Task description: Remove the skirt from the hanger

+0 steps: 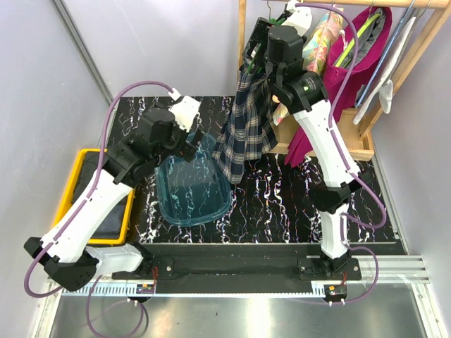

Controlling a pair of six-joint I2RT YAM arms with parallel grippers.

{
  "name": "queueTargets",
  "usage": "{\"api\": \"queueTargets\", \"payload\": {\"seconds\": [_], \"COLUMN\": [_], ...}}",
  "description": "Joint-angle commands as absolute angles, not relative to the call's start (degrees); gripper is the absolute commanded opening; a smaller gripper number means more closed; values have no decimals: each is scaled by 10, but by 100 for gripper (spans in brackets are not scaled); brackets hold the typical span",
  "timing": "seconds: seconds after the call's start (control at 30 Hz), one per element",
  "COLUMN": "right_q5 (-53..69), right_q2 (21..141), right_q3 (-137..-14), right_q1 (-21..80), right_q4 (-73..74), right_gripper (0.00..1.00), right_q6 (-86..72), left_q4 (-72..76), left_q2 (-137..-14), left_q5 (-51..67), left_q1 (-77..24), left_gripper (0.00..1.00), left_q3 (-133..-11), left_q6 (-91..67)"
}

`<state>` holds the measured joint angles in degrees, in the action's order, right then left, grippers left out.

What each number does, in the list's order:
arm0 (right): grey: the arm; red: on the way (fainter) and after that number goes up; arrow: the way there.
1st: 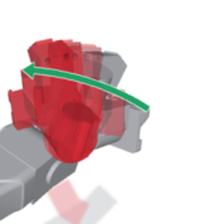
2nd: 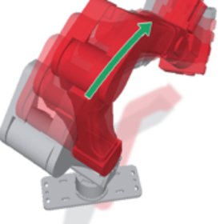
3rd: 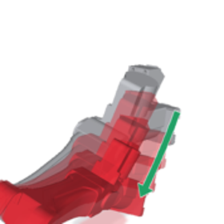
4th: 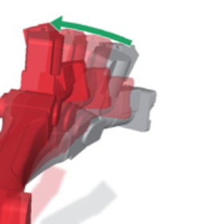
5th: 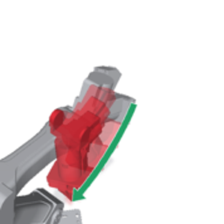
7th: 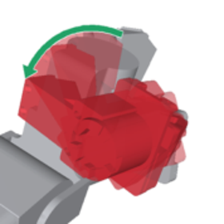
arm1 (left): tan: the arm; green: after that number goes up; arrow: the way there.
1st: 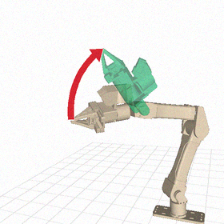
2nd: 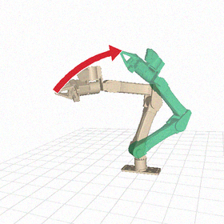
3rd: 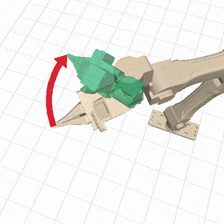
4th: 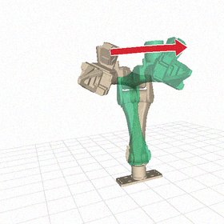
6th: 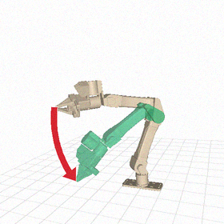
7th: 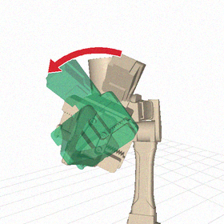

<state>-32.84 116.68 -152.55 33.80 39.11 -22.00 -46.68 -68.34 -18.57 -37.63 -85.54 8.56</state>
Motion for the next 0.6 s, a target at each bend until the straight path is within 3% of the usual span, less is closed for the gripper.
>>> {"api": "queueTargets", "payload": {"seconds": [0.0,0.4,0.47,0.57], "right_q5": [-305,-236,-235,-244], "right_q2": [1165,1253,1255,1245], "right_q3": [-1535,-1571,-1570,-1558], "right_q1": [331,265,265,265], "right_q4": [374,372,369,368], "right_gripper": [87,81,77,63], "right_q6": [-243,-327,-323,-316], "left_q4": [-443,-432,-432,-432], "left_q2": [-659,-639,-639,-640], "left_q5": [-198,-200,-202,-202], "left_q1": [-368,-359,-358,-357], "left_gripper": [99,99,99,99], "left_q3": [-848,-828,-825,-817], "left_q6": [93,79,80,76]}}
